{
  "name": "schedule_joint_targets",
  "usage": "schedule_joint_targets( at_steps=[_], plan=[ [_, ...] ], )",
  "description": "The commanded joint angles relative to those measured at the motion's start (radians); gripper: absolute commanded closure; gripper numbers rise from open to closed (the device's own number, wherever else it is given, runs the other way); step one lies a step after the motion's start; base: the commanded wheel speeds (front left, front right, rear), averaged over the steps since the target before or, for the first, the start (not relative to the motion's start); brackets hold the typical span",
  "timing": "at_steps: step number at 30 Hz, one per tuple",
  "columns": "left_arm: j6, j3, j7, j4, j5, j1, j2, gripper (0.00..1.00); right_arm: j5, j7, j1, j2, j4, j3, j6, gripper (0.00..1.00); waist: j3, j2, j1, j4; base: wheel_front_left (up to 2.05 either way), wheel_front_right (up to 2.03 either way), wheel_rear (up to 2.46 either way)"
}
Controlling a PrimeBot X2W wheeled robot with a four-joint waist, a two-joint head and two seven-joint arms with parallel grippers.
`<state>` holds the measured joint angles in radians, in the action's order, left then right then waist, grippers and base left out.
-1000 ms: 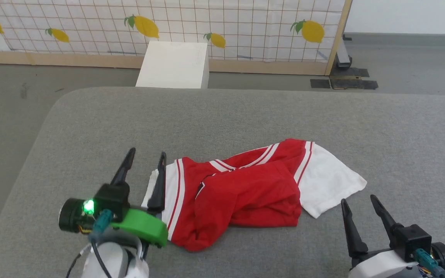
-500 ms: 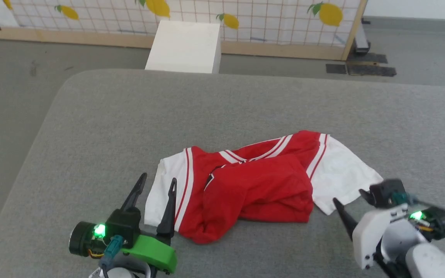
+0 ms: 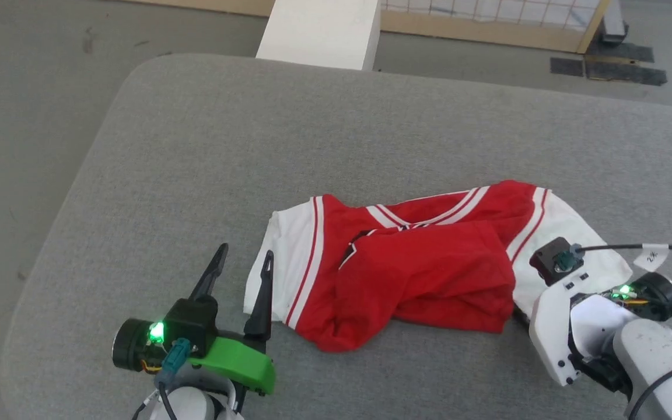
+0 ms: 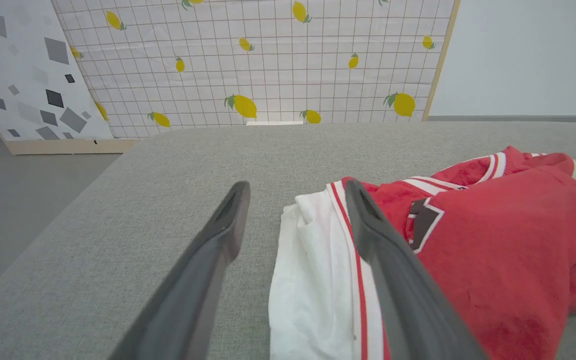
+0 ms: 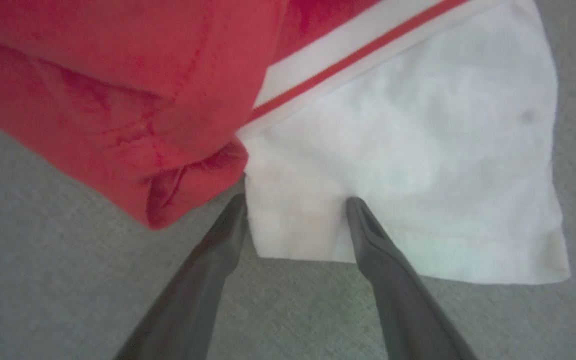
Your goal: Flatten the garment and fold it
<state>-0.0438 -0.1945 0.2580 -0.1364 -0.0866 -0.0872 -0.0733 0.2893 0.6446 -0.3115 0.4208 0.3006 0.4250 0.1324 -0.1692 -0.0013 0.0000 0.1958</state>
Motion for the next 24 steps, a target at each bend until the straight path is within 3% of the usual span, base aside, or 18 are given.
schedule_joint_targets(
  at_steps=[1,2,3,9,18,24],
  plan=[
    [-0.003,0.004,0.004,-0.005,0.004,-0.016,0.005,0.00,0.010,0.018,0.005,0.007,0.036,0.026,-0.002,0.00,-0.024,0.0013,0.0000,0.024,0.00,0.00,0.00],
    [-0.003,0.006,0.004,-0.006,0.004,-0.017,0.006,0.00,0.016,0.024,0.008,0.015,0.049,0.040,-0.002,0.55,-0.025,0.0013,0.0000,0.024,0.00,0.00,0.00],
    [-0.003,0.008,0.004,-0.007,0.004,-0.017,0.007,0.00,0.021,0.026,0.010,0.023,0.056,0.050,-0.002,1.00,-0.025,0.0013,0.0000,0.024,0.00,0.00,0.00],
    [-0.005,0.031,0.004,-0.025,-0.001,-0.006,0.011,0.00,0.036,0.000,0.018,0.091,0.056,0.082,-0.002,1.00,0.012,0.0013,0.0000,-0.016,0.00,0.00,0.00],
    [-0.013,0.043,0.004,-0.043,0.000,0.009,0.016,0.00,0.038,0.017,0.063,0.271,-0.018,0.082,-0.002,1.00,0.083,0.0013,0.0000,-0.097,0.00,0.00,0.00],
    [-0.013,0.045,0.004,-0.049,-0.001,0.015,0.019,0.00,0.049,0.051,0.146,0.332,-0.060,0.053,-0.002,1.00,0.097,0.0013,0.0000,-0.129,0.00,0.00,0.00]
  ],
)
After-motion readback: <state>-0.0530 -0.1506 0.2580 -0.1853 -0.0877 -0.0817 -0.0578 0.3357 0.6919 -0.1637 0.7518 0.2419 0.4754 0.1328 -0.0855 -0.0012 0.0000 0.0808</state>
